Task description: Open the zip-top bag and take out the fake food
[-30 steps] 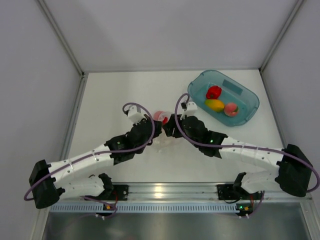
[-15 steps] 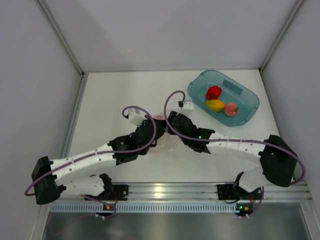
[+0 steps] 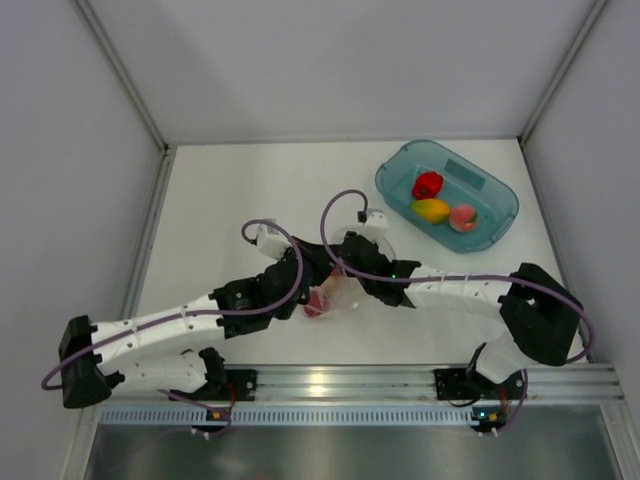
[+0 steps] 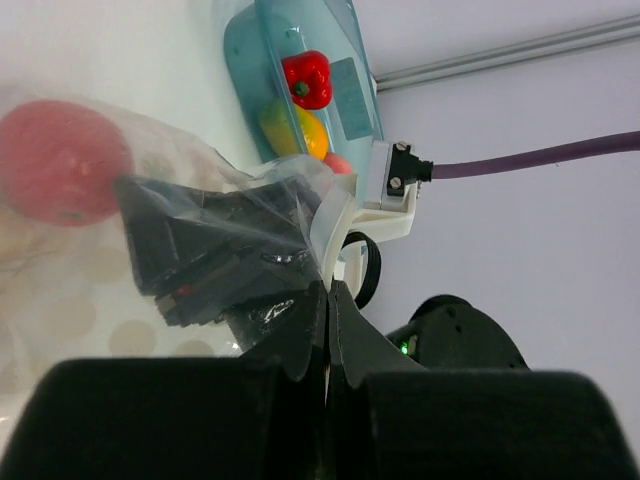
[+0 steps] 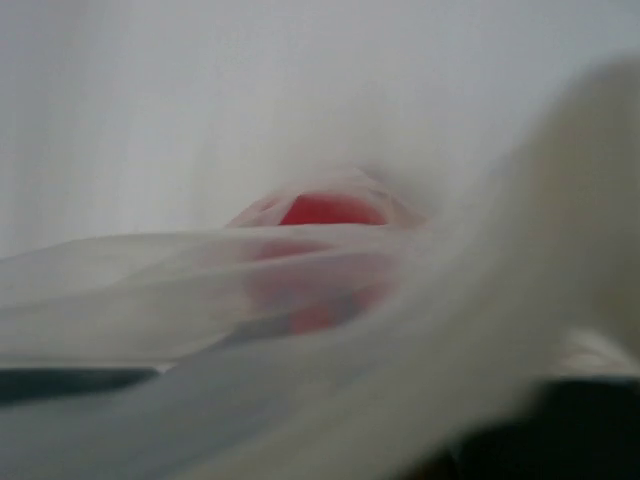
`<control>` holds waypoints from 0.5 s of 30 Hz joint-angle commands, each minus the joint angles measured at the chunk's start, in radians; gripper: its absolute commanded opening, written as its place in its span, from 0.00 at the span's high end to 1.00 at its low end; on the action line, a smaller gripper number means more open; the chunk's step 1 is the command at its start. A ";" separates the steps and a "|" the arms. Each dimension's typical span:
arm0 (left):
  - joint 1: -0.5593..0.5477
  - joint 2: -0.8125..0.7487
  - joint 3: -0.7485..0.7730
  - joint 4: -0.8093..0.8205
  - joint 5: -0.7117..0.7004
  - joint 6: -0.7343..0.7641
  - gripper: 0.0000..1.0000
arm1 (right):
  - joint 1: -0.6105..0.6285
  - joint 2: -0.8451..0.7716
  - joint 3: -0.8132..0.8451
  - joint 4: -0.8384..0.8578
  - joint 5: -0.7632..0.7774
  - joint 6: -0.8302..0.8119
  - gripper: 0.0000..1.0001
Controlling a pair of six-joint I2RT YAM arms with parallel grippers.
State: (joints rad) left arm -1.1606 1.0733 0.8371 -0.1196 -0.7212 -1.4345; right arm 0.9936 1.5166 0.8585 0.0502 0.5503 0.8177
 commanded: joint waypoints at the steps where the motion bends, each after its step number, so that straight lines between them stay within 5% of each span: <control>1: -0.004 -0.055 -0.024 0.069 0.008 -0.007 1.00 | -0.041 -0.009 0.051 -0.138 0.149 -0.101 0.77; 7: -0.004 -0.140 -0.118 0.066 0.002 0.008 1.00 | -0.053 0.019 0.184 -0.468 0.379 -0.239 0.77; 15: -0.004 -0.167 -0.174 0.038 -0.014 0.084 1.00 | -0.066 0.077 0.296 -0.659 0.390 -0.341 0.77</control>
State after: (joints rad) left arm -1.1603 0.9123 0.6697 -0.1055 -0.7155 -1.4002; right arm 0.9451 1.5742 1.0870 -0.4683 0.8772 0.5385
